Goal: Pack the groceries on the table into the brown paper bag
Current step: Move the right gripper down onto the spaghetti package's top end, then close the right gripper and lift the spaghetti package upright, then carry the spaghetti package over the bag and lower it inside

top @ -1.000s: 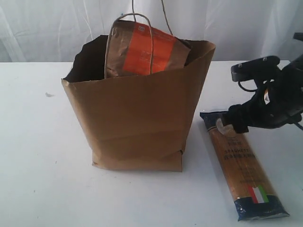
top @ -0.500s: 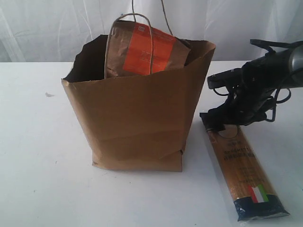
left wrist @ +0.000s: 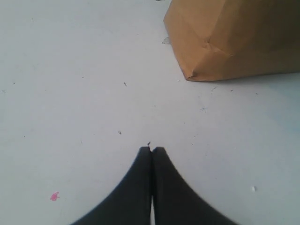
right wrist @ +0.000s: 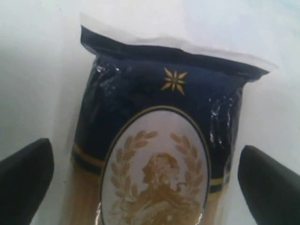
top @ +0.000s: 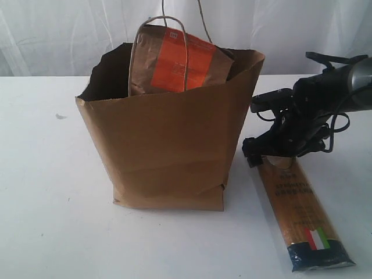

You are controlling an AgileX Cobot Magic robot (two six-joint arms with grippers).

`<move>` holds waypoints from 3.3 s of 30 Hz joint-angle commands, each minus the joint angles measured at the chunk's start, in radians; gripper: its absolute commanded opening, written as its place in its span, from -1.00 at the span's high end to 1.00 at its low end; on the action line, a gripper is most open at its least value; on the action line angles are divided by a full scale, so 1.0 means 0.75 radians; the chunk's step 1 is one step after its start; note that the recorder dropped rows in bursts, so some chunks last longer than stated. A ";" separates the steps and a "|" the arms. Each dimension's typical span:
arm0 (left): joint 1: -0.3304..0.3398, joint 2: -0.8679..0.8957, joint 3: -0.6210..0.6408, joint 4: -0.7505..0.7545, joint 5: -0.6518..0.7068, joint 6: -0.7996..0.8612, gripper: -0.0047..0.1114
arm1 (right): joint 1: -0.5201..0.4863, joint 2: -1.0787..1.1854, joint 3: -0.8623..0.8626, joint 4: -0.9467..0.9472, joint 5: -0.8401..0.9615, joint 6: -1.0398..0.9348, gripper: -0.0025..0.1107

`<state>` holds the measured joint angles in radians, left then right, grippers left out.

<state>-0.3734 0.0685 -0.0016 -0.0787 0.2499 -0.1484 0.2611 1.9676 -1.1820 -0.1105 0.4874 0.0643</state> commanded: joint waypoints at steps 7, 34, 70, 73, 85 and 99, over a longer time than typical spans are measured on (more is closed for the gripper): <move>0.006 -0.012 0.002 0.002 0.007 -0.002 0.92 | -0.003 0.071 -0.026 0.016 -0.019 -0.047 -0.90; 0.006 -0.012 0.002 0.002 0.007 -0.002 0.92 | -0.016 -0.469 -0.021 0.007 0.233 -0.059 0.96; 0.006 -0.012 0.002 0.002 0.007 -0.002 0.92 | 0.230 -0.931 -0.550 0.118 -0.223 -0.113 0.96; 0.006 -0.012 0.002 0.002 0.007 -0.002 0.92 | 0.296 -0.897 -0.584 0.118 -0.232 -0.118 0.96; 0.006 -0.012 0.002 0.002 0.007 -0.002 0.92 | 0.505 -0.745 -0.578 0.121 -0.227 -0.015 0.96; 0.006 -0.012 0.002 0.002 0.007 -0.002 0.92 | 0.530 -0.621 -0.578 0.121 -0.265 -0.011 0.96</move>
<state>-0.3734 0.0685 -0.0016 -0.0787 0.2519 -0.1484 0.6577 1.4991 -1.6021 -0.0162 0.3884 0.0573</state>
